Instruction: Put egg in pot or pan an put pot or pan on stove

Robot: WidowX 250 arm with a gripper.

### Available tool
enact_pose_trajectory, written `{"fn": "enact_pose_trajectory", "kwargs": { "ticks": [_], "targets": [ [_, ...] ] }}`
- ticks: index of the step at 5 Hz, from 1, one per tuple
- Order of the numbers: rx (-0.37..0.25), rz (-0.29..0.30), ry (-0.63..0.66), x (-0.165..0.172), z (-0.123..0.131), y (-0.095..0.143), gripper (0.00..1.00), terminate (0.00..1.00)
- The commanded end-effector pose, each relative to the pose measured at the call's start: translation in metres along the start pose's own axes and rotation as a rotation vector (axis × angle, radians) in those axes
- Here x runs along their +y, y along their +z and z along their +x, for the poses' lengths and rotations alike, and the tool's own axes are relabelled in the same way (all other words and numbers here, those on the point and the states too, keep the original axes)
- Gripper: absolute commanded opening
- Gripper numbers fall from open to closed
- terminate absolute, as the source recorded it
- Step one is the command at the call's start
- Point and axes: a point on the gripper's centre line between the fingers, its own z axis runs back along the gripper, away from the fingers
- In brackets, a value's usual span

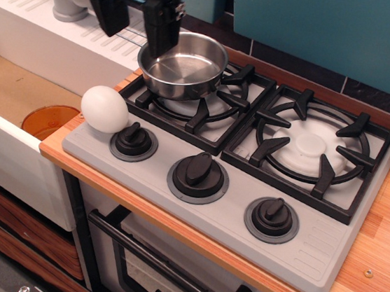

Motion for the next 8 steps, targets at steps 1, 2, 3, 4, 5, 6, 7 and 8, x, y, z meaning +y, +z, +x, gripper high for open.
{"fn": "enact_pose_trajectory", "kwargs": {
  "ticks": [1, 2, 3, 4, 5, 6, 7, 8],
  "targets": [
    [-0.08, 0.026, 0.008, 0.016, -0.004, -0.006, 1.0, 0.0],
    [-0.122, 0.013, 0.002, 0.021, -0.007, -0.018, 1.0, 0.0],
    [-0.146, 0.018, -0.008, 0.028, -0.005, -0.025, 1.0, 0.0],
    [-0.175, 0.023, -0.016, 0.032, -0.003, -0.035, 1.0, 0.0],
    [-0.192, 0.03, -0.032, 0.035, 0.0, -0.045, 1.0, 0.0],
    [-0.193, 0.049, -0.034, 0.04, 0.003, -0.05, 1.0, 0.0],
    [-0.178, 0.078, -0.031, 0.048, 0.001, -0.05, 1.0, 0.0],
    [-0.185, 0.127, -0.022, 0.052, -0.002, -0.053, 1.0, 0.0]
  ]
}}
